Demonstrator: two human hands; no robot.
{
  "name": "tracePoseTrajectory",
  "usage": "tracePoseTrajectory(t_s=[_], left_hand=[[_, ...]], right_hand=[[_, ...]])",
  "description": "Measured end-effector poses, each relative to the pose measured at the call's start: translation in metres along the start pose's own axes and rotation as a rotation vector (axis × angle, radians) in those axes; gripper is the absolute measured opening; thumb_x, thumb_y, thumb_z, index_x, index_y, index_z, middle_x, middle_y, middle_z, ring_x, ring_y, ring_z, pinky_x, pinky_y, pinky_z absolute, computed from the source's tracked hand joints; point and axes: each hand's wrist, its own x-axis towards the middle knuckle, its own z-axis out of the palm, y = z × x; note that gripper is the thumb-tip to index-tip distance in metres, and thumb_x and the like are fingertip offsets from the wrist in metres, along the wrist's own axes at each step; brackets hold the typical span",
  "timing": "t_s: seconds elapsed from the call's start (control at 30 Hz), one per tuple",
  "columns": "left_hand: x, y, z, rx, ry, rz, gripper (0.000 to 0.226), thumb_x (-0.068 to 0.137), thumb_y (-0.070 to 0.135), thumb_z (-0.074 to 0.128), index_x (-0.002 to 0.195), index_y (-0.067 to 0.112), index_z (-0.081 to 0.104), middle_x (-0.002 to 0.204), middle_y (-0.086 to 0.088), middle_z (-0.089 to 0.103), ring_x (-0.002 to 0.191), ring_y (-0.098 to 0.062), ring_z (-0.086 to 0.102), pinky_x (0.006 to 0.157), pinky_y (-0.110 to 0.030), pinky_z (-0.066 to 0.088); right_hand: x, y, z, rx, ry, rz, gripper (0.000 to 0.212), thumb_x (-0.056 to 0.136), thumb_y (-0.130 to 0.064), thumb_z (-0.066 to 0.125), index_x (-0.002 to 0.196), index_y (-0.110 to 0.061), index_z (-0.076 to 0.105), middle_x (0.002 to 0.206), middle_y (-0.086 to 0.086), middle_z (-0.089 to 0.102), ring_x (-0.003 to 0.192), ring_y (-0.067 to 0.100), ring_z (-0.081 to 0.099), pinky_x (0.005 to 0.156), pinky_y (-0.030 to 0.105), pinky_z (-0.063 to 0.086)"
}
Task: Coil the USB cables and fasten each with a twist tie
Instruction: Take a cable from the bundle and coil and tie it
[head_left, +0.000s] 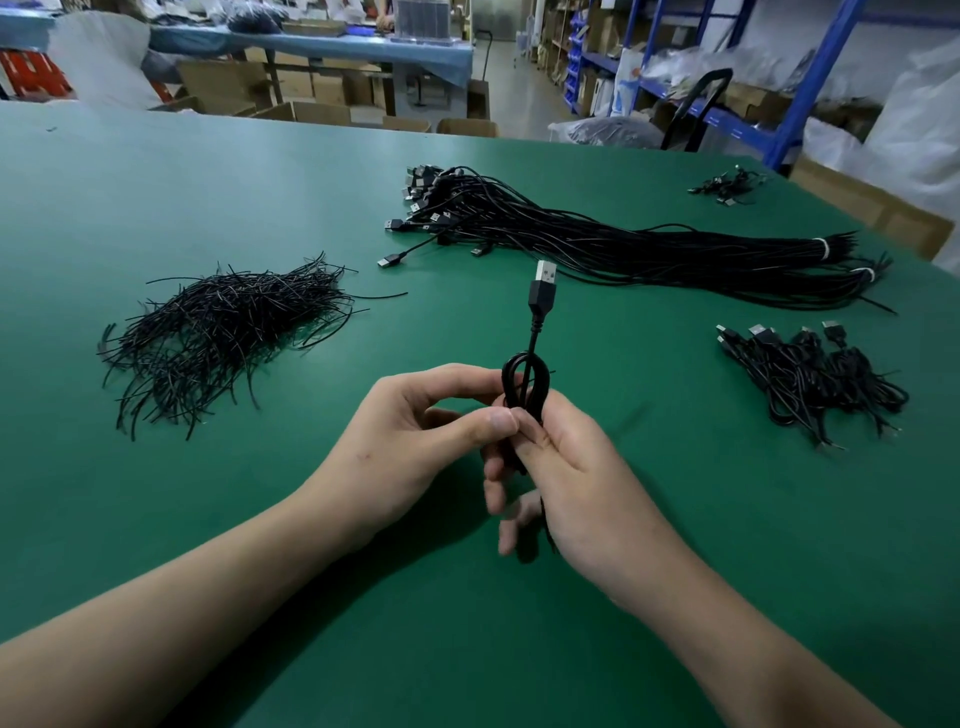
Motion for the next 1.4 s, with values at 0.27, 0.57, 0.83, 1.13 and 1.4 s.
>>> tracePoseTrajectory(t_s=[0.27, 0.57, 0.83, 1.13, 1.4], left_hand=[[0.002, -0.002, 0.001, 0.078, 0.117, 0.072, 0.020, 0.080, 0.030, 0.079, 0.099, 0.024, 0.080, 0.105, 0.000, 0.078, 0.095, -0.024, 0.071, 0.091, -0.045, 0.055], [0.000, -0.003, 0.002, 0.010, 0.110, 0.051, 0.013, 0.075, 0.028, 0.080, 0.086, 0.021, 0.080, 0.102, -0.003, 0.078, 0.092, -0.016, 0.072, 0.085, -0.028, 0.059], [0.002, 0.000, 0.001, 0.018, 0.133, 0.034, 0.022, 0.076, 0.023, 0.073, 0.088, 0.005, 0.076, 0.104, -0.011, 0.075, 0.095, -0.013, 0.069, 0.087, -0.030, 0.054], [0.002, -0.002, 0.002, 0.005, 0.119, 0.004, 0.025, 0.078, 0.016, 0.074, 0.091, -0.006, 0.074, 0.089, -0.001, 0.065, 0.067, -0.025, 0.064, 0.068, -0.032, 0.057], [0.002, 0.003, 0.002, 0.033, 0.108, 0.027, 0.015, 0.069, 0.025, 0.077, 0.083, 0.025, 0.082, 0.100, -0.028, 0.069, 0.090, -0.021, 0.066, 0.085, -0.026, 0.057]], right_hand=[[0.001, 0.007, 0.006, -0.167, 0.022, -0.025, 0.025, 0.100, -0.030, 0.037, 0.105, -0.045, 0.057, 0.056, -0.020, 0.044, 0.050, 0.002, 0.037, 0.052, 0.021, 0.029], [-0.003, -0.003, 0.013, -0.330, -0.076, -0.016, 0.057, 0.108, -0.025, 0.037, 0.084, -0.076, 0.045, 0.064, -0.045, 0.051, 0.063, -0.019, 0.051, 0.055, 0.004, 0.038], [0.002, -0.002, 0.000, -0.017, -0.170, 0.057, 0.056, 0.107, -0.018, 0.038, 0.072, -0.054, 0.062, 0.069, -0.010, 0.031, 0.056, 0.004, 0.027, 0.051, 0.023, 0.025], [0.002, 0.005, -0.004, -0.296, -0.139, 0.049, 0.041, 0.108, -0.026, 0.038, 0.076, -0.048, 0.049, 0.066, -0.015, 0.048, 0.052, 0.002, 0.036, 0.049, 0.021, 0.030], [-0.001, 0.004, -0.008, -0.651, -0.070, -0.032, 0.020, 0.105, -0.034, 0.038, 0.087, -0.035, 0.046, 0.074, -0.015, 0.053, 0.066, 0.005, 0.051, 0.065, 0.036, 0.046]])
